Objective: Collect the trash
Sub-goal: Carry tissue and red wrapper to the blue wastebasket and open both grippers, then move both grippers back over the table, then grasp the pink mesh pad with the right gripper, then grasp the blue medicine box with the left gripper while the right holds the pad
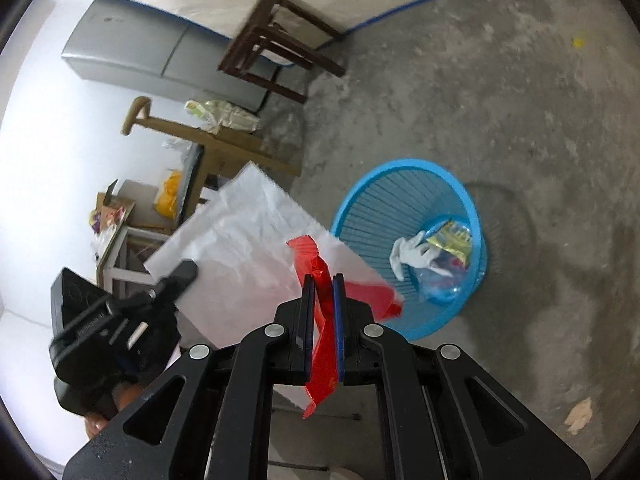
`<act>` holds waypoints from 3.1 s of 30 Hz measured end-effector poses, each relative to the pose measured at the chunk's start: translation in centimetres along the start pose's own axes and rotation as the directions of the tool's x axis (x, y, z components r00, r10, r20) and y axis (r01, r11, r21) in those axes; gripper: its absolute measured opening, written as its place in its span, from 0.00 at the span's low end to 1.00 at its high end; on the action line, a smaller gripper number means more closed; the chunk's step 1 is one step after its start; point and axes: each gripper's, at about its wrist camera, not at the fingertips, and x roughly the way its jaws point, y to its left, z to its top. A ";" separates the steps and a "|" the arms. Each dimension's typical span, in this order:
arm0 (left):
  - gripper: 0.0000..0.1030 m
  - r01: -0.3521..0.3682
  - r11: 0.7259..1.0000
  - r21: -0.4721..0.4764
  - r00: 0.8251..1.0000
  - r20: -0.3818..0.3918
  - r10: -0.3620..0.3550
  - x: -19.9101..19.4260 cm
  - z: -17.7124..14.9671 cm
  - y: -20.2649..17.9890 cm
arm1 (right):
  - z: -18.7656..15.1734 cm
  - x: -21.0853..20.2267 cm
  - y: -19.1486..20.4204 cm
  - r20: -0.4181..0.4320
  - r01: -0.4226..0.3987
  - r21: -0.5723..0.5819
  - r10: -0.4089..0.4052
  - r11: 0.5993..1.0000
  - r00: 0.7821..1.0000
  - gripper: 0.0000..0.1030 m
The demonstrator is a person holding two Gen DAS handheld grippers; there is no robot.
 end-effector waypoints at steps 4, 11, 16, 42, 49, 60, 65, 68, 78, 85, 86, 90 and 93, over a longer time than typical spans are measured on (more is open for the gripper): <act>0.35 -0.088 0.996 -0.012 0.996 -0.028 0.088 2.3 0.4 2.2 | 0.7 1.9 -1.3 -0.019 0.012 0.037 -0.011 0.999 1.000 0.11; 0.64 -0.171 0.984 -0.057 0.985 -0.005 0.171 1.7 0.4 3.1 | 1.1 5.4 -2.6 -0.063 0.138 0.050 -0.135 0.989 0.989 0.52; 0.70 -0.140 0.990 -0.031 0.988 0.053 0.142 -2.4 0.4 0.6 | 0.4 4.3 -2.6 -0.043 0.168 0.018 -0.167 0.986 0.985 0.62; 0.82 -0.252 0.957 -0.142 0.765 0.576 0.287 -47.0 -21.5 7.8 | -10.5 -4.0 24.0 -0.186 -0.134 -0.532 0.039 0.836 0.982 0.75; 0.82 -0.193 0.934 -0.300 0.686 0.639 0.347 -52.1 -28.7 14.6 | -14.8 1.5 28.9 -0.318 -0.191 -0.552 0.007 0.812 0.948 0.76; 0.82 -0.129 0.937 -0.326 0.706 0.633 0.317 -50.7 -30.4 20.7 | -21.3 11.6 35.2 -0.416 -0.122 -0.559 -0.150 0.820 0.897 0.76; 0.82 -0.124 0.936 -0.329 0.706 0.634 0.316 -51.1 -30.5 22.3 | -24.1 16.0 38.5 -0.330 0.011 -0.670 -0.310 0.742 0.892 0.87; 0.82 -0.112 0.936 -0.335 0.710 0.632 0.311 -51.3 -30.4 23.0 | -25.1 18.6 39.6 -0.275 0.090 -0.705 -0.388 0.703 0.880 0.88; 0.82 -0.260 0.935 -0.240 0.716 0.602 0.354 -54.5 -27.0 21.7 | -27.1 22.4 40.3 -0.087 0.227 -0.828 -0.517 0.513 0.852 0.88; 0.82 -0.204 0.954 -0.221 0.824 0.488 0.289 -53.6 -22.0 22.5 | -27.3 21.0 38.6 -0.048 0.182 -0.888 -0.479 0.423 0.876 0.76; 0.82 -0.211 0.952 -0.222 0.834 0.468 0.294 -53.1 -21.0 22.7 | -27.0 20.6 38.2 -0.050 0.177 -0.886 -0.469 0.428 0.882 0.75; 0.82 -0.204 0.956 -0.210 0.882 0.384 0.273 -51.4 -17.1 23.8 | -26.0 19.8 37.5 -0.101 0.126 -0.864 -0.413 0.488 0.905 0.73; 0.82 -0.177 0.955 -0.237 0.920 0.305 0.246 -50.1 -14.6 25.4 | -25.2 19.1 37.6 -0.139 0.076 -0.852 -0.362 0.519 0.922 0.73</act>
